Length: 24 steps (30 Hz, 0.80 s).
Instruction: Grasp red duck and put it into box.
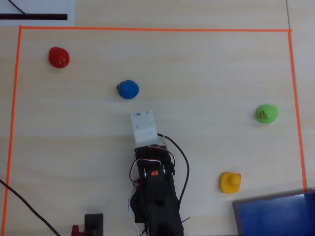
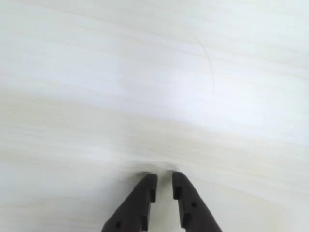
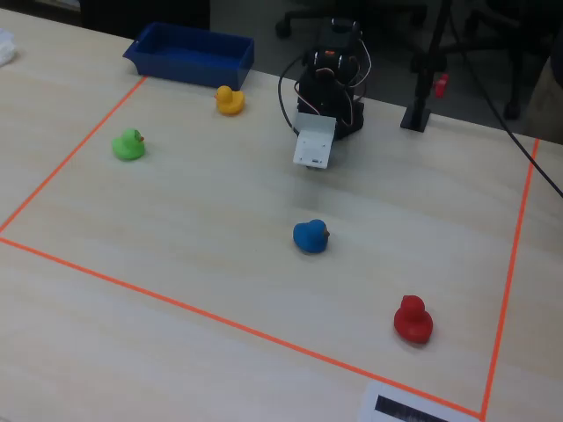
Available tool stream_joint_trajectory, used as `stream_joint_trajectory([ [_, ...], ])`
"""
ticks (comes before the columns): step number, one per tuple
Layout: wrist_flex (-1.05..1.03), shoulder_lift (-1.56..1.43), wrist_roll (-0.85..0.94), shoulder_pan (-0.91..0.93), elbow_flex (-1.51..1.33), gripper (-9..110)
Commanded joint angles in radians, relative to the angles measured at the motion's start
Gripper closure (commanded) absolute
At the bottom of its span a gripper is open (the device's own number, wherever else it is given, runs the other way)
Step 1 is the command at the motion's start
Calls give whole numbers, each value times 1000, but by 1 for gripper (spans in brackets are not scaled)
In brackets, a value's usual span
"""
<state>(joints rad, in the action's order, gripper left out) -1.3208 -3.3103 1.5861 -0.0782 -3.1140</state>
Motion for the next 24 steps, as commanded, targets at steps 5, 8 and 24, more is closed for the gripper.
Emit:
stream_joint_trajectory([
  [5,-28,0,12,-6,3,101],
  [8,0,6,17,8,3,101],
  [24,790,752,-291,-186,577,92],
])
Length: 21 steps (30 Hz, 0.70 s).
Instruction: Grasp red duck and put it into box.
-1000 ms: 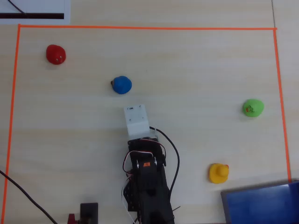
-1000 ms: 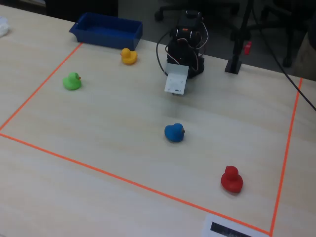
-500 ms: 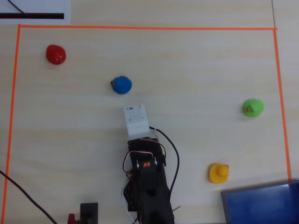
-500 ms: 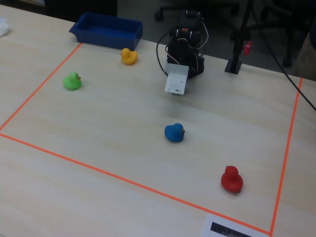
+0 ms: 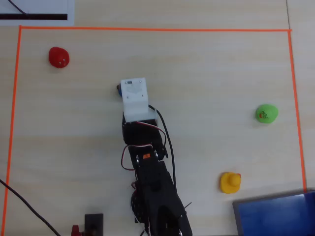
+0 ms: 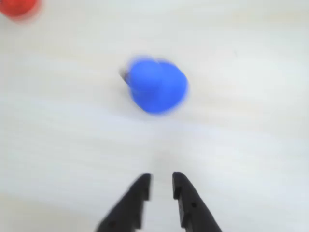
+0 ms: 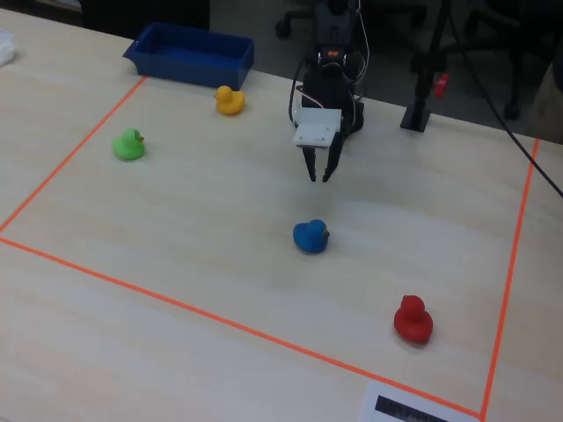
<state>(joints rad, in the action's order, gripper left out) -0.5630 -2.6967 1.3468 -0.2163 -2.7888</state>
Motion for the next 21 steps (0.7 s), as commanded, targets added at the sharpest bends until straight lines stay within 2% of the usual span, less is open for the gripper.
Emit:
stream_joint_trajectory([
  [1,57,189,-77,-58,295,91],
  [7,407,474,-158,-97,396,81],
  [12,788,632,-152,-133,308,78],
  [21,996,839,-140,-173,321,76],
])
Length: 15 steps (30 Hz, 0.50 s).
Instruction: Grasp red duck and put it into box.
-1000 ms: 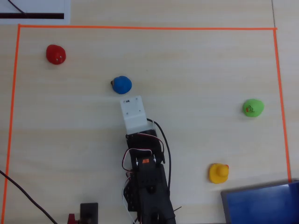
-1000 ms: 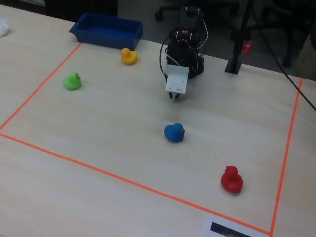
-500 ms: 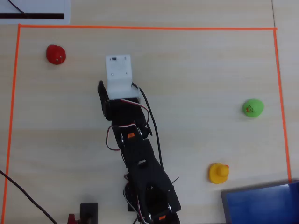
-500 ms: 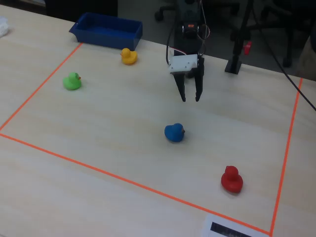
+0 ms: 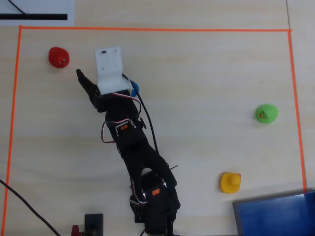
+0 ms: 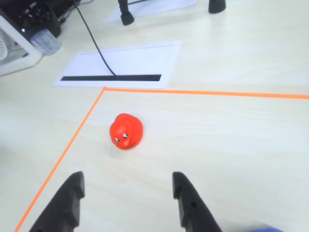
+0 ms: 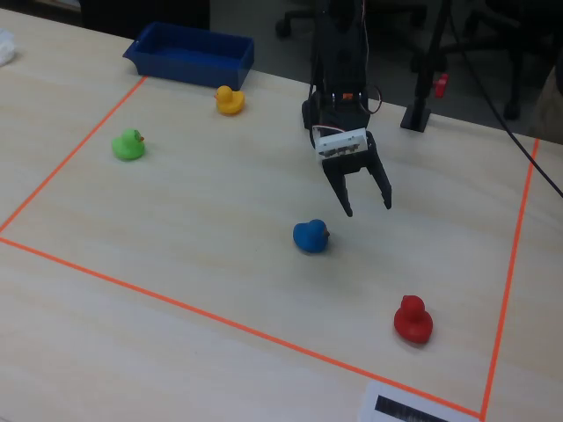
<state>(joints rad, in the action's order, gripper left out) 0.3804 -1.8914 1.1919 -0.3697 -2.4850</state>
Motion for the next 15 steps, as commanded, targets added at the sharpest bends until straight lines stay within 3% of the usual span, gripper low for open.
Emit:
stream_joint_trajectory([
  [1,61,54,26,-28,23,76],
  [15,166,333,31,-86,215,68],
])
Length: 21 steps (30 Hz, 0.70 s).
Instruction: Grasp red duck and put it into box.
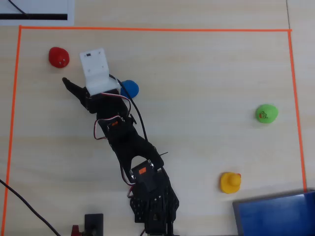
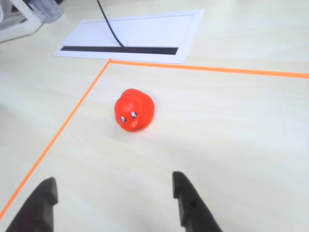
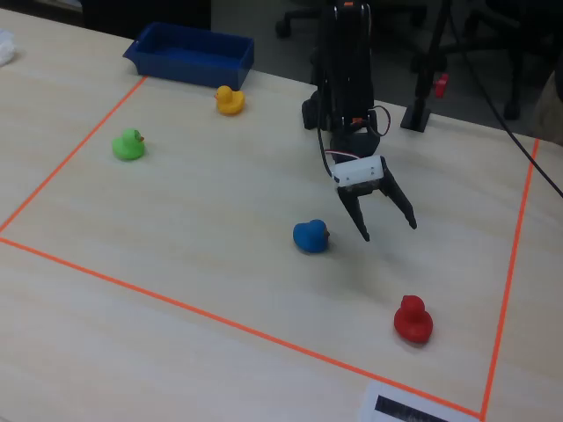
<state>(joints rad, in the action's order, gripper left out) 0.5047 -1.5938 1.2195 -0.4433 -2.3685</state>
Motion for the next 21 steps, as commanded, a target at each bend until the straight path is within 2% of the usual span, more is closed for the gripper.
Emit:
stream_joint_trajectory([
  [1,48,61,2,-14,124,68],
  [10,120,302,-3,-32,344,68],
  [21,77,549,-26,-35,627,68],
])
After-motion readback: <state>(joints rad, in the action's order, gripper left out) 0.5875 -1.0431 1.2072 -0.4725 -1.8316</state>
